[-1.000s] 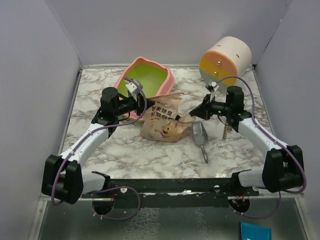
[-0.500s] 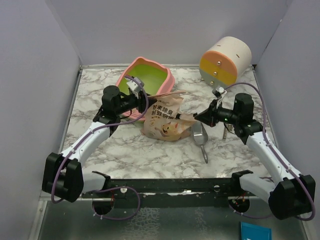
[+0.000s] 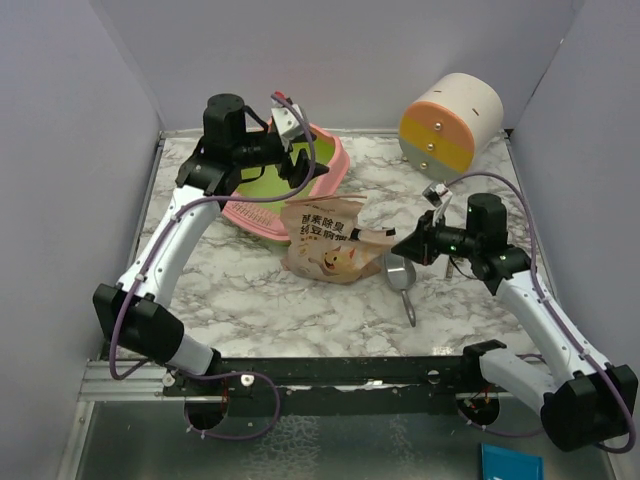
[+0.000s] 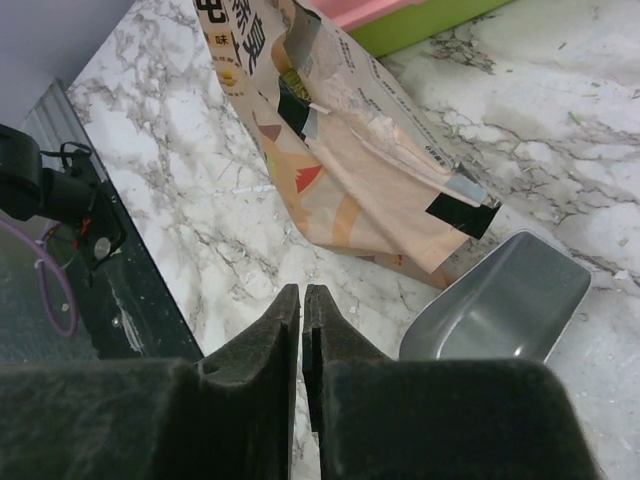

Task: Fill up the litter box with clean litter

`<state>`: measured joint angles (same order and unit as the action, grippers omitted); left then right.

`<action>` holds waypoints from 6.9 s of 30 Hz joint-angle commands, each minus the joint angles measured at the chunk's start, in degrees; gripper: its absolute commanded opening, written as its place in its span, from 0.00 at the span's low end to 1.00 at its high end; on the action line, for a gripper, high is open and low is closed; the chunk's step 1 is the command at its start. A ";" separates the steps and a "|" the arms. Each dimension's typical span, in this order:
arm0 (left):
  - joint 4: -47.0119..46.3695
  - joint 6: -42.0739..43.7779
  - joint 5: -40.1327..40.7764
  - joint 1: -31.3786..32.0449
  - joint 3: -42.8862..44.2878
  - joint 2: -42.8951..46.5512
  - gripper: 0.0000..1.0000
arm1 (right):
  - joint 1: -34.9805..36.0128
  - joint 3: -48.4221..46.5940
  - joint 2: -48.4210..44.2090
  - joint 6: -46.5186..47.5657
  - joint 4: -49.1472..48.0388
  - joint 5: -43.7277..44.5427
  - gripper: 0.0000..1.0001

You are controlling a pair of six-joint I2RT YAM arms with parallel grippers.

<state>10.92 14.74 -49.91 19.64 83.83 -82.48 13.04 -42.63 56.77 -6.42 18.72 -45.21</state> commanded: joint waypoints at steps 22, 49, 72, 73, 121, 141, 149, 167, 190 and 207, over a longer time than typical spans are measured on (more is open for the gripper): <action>41.66 27.29 14.12 11.48 10.30 -6.17 0.65 | 0.32 -13.45 2.67 0.05 15.67 11.95 0.48; 20.55 31.40 29.66 17.36 -4.20 2.42 0.16 | 0.32 -12.59 4.69 -0.78 14.70 9.53 0.44; -23.76 35.33 26.80 18.46 -34.18 21.11 0.00 | 4.54 -28.33 26.12 4.58 10.17 -3.32 0.44; -25.42 35.30 26.94 18.40 -34.55 21.20 0.00 | 5.18 -28.47 26.65 4.99 10.30 -2.88 0.44; -34.70 26.59 26.40 18.50 -40.32 28.41 0.00 | 12.42 -23.96 25.09 -14.07 -8.65 34.60 0.01; -33.04 18.27 34.80 18.55 -37.74 26.45 0.14 | 12.45 -27.03 7.70 -11.83 5.14 39.67 0.56; -13.10 -7.61 44.99 18.59 -25.02 30.28 0.30 | 12.36 -15.15 2.87 -19.69 14.75 57.40 0.61; 5.18 -25.11 40.76 18.53 -27.76 38.21 0.20 | 12.36 1.58 11.06 -29.59 14.62 58.02 0.57; 18.55 -19.98 38.86 18.57 -10.49 27.68 0.27 | 12.35 -2.56 6.39 -24.64 16.37 61.73 0.01; 18.35 -18.85 16.25 18.57 14.23 7.24 0.68 | 12.41 -30.08 -0.83 -3.06 22.18 50.16 0.01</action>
<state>29.12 -4.75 -23.97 38.00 91.70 -75.02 25.39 -70.54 51.16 -15.90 36.84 16.47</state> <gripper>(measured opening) 0.624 0.016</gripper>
